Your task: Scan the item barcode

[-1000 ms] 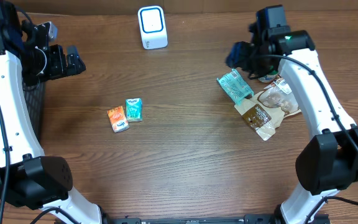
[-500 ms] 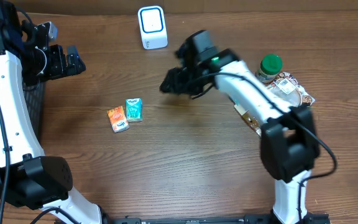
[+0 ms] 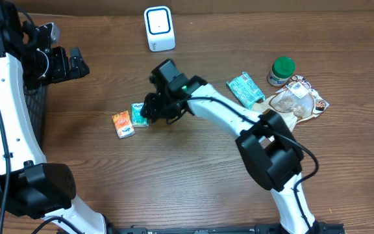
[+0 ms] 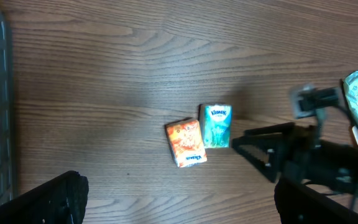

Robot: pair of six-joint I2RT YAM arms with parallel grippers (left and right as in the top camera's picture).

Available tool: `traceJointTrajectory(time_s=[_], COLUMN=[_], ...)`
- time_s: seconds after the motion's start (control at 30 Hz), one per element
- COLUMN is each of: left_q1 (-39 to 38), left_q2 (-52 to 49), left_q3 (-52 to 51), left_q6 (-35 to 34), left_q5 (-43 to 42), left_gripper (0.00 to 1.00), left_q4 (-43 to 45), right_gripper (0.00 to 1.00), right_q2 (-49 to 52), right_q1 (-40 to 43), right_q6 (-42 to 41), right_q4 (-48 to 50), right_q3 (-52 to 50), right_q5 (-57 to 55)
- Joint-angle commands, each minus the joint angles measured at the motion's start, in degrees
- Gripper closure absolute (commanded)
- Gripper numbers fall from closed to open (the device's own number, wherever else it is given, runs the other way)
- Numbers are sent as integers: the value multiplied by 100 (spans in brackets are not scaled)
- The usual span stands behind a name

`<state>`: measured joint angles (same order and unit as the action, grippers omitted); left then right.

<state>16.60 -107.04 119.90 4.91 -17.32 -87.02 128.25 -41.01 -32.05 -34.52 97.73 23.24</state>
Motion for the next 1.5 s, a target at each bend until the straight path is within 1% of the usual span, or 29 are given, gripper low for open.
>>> traceJointTrajectory(time_s=[0.0,0.1,0.2,0.27,0.33,0.47,0.57,0.63,0.7,0.8,0.87,0.93,1.0,1.03,1.1,1.13,1.17,1.23,1.27,1.3,1.33,1.37,1.43,1.47], left_q1=[15,15,15,15,15,15,15,15,15,15,15,15,15,15,15,15,15,15,15,15,15,15,15,15], left_q2=[11,11,11,11,11,11,11,11,11,11,11,11,11,11,11,11,11,11,11,11,11,11,11,11], left_q3=[52,52,52,52,52,52,52,52,52,52,52,52,52,52,52,52,52,52,52,52,52,52,52,52], left_q6=[90,90,90,90,90,90,90,90,90,90,90,90,90,90,90,90,90,90,90,90,90,90,90,90], left_q5=[-7,-4,-7,-7,-7,-7,-7,-7,-7,-7,-7,-7,-7,-7,-7,-7,-7,-7,-4,-7,-7,-7,-7,-7], left_gripper=[0,0,0,1,1,0,0,0,0,0,0,1,0,1,0,0,0,0,1,1,0,0,0,0], left_q4=[11,11,11,11,11,11,11,11,11,11,11,11,11,11,11,11,11,11,9,11,11,11,11,11], right_gripper=[60,61,64,70,81,96,96,96,96,96,96,96,96,94,85,78,65,38,32,32,33,37,57,61], right_q2=[170,249,367,433,435,433,391,304,166,-48,-144,-212,-225,-219,-208,-208,-208,-210,-212,-214,-214,-212,-212,-212], right_q1=[-61,-111,-138,-146,-146,-144,-74,9,116,269,352,420,479,490,487,487,487,487,487,487,490,498,525,544], right_q6=[-251,-251,-273,-269,-264,-234,9,378,1023,2343,3049,3543,3945,4183,4559,4809,4986,5005,4903,4651,4192,3812,3082,2662], right_q4=[114,195,234,232,210,162,-57,-341,-695,-1427,-1843,-2157,-2347,-2422,-2487,-2535,-2544,-2496,-2437,-2321,-2146,-2020,-1788,-1663], right_q3=[-28,-28,-28,-28,-28,-28,-2,81,223,544,699,776,778,769,726,715,715,728,741,741,741,739,739,732], right_q5=[-223,-225,-221,-221,-225,-223,-190,-83,44,144,92,-168,-662,-999,-1600,-1915,-2240,-2553,-2553,-2553,-2544,-2505,-2450,-2450])
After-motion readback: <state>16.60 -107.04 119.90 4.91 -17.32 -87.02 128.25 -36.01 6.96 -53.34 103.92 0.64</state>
